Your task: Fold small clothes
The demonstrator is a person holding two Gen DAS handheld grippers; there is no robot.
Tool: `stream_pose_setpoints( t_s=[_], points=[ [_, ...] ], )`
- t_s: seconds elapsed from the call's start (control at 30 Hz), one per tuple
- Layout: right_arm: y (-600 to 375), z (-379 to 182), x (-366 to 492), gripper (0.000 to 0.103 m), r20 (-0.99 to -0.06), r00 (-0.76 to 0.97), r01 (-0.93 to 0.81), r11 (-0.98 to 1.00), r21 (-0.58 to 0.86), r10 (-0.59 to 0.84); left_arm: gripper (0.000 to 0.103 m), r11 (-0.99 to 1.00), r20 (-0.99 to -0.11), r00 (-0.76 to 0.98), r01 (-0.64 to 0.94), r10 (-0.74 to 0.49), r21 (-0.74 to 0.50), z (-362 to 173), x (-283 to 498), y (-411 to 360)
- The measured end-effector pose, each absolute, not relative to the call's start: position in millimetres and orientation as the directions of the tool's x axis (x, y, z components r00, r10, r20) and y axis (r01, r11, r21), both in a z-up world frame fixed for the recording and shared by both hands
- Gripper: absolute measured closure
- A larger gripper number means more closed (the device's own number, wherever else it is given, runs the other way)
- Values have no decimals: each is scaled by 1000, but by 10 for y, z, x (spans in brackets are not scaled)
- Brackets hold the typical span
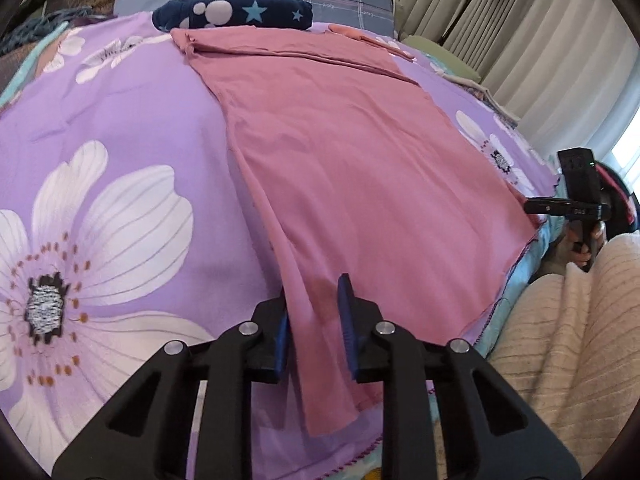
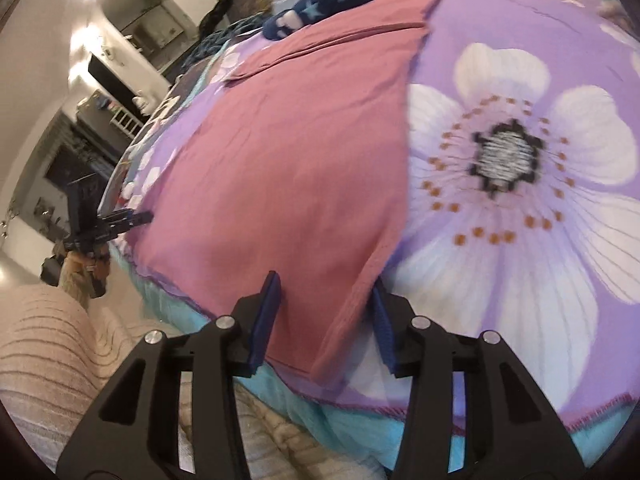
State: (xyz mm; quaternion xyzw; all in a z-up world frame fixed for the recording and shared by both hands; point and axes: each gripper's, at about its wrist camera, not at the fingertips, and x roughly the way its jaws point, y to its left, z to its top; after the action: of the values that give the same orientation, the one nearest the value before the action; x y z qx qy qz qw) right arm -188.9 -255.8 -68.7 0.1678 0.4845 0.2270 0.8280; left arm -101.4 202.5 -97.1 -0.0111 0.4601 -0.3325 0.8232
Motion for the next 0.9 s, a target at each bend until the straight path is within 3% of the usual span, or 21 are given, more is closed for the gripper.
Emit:
stream_pose_setpoints(
  t_s=[0.1, 0.13, 0.17, 0.23, 0.33, 0.67, 0.8, 0.9],
  points=[
    [-2487, -708, -1730, 63, -715, 434, -221, 834, 505, 548, 80, 772, -735, 356, 532, -577, -349, -996, -886, 1981],
    [-2469, -699, -1694, 75, -720, 442, -216, 843, 492, 534, 80, 775, -735, 364, 533, -573, -340, -993, -850, 1946],
    [-2453, -684, -1667, 90, -724, 451, -207, 850, 484, 522, 88, 786, -741, 379, 532, -554, -315, -980, -825, 1904],
    [-2475, -646, -1646, 94, -706, 468, -194, 841, 505, 532, 100, 817, -754, 428, 522, -498, -244, -916, -824, 1799],
    [-2577, -422, -1724, 95, -618, 545, -207, 805, 555, 567, 100, 825, -722, 498, 536, -481, -180, -676, -931, 1677],
    [-3048, 586, -2148, 98, -284, 773, -315, 732, 604, 567, 101, 825, -459, 701, 547, -545, -143, 409, -1351, 1751],
    [-3222, 843, -2440, 98, -196, 821, -339, 734, 589, 536, 101, 817, -377, 735, 563, -564, -125, 690, -1630, 1714],
    [-3220, 933, -2537, 98, -189, 839, -345, 767, 542, 510, 101, 814, -352, 743, 571, -569, -108, 798, -1753, 1693]
  ],
)
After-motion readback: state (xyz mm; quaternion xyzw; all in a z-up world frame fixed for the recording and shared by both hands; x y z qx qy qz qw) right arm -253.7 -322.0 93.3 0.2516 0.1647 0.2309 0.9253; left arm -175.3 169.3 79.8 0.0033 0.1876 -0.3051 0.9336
